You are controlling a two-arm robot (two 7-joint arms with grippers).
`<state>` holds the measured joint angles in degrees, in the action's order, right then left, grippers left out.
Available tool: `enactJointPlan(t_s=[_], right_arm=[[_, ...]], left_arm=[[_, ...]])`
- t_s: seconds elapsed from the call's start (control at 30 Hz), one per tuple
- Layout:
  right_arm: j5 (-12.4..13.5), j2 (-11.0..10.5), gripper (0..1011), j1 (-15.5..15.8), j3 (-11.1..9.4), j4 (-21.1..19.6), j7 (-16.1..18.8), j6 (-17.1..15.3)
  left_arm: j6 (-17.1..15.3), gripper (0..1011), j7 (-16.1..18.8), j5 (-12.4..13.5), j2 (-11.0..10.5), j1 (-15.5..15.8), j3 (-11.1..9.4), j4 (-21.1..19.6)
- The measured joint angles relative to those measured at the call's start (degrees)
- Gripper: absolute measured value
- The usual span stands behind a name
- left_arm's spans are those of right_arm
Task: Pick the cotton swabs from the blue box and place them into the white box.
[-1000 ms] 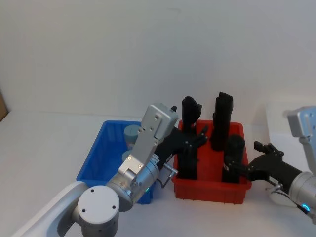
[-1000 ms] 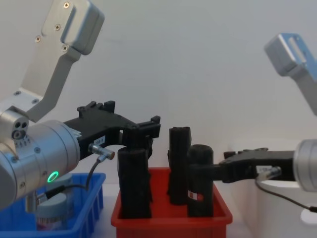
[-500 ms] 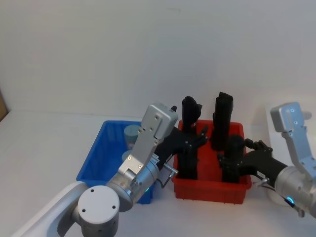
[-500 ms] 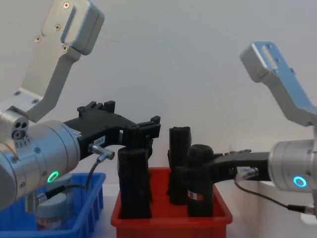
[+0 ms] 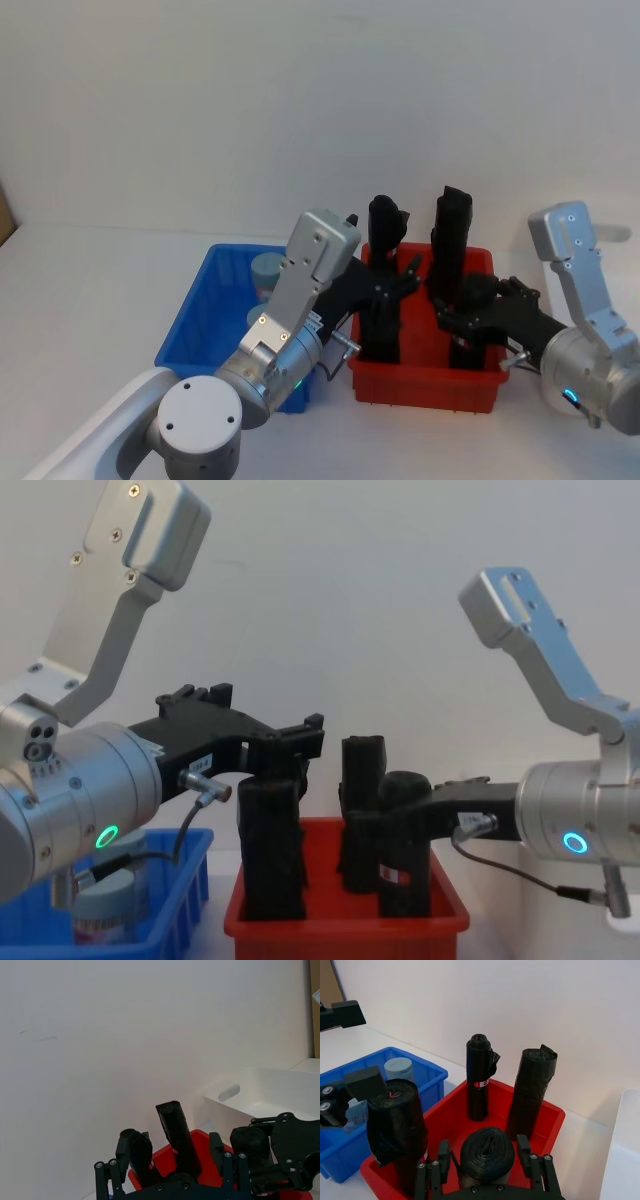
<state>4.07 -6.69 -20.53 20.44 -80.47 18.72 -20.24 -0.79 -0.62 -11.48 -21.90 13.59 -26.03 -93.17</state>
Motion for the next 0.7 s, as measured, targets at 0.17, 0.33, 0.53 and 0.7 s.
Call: enactJointPlan(t_s=[0.17, 0.33, 0.53, 0.7], right_arm=[[-0.3, 0.3, 756, -0.3, 0.1, 0.5, -0.2, 0.3], [-0.5, 0.4, 574, -0.5, 0.2, 0.8, -0.3, 0.4], [-0.6, 0.6, 436, -0.7, 0.3, 1.1, -0.4, 0.6], [-0.7, 0.6, 394, -0.7, 0.3, 1.2, -0.5, 0.6]], left_arm=[[0.0, 1004, 0.0, 0.0, 0.0, 0.0, 0.0, 0.0], [0.0, 1004, 0.0, 0.0, 0.0, 0.0, 0.0, 0.0], [0.0, 1004, 0.0, 0.0, 0.0, 0.0, 0.0, 0.0], [0.0, 1004, 0.0, 0.0, 0.0, 0.0, 0.0, 0.0]])
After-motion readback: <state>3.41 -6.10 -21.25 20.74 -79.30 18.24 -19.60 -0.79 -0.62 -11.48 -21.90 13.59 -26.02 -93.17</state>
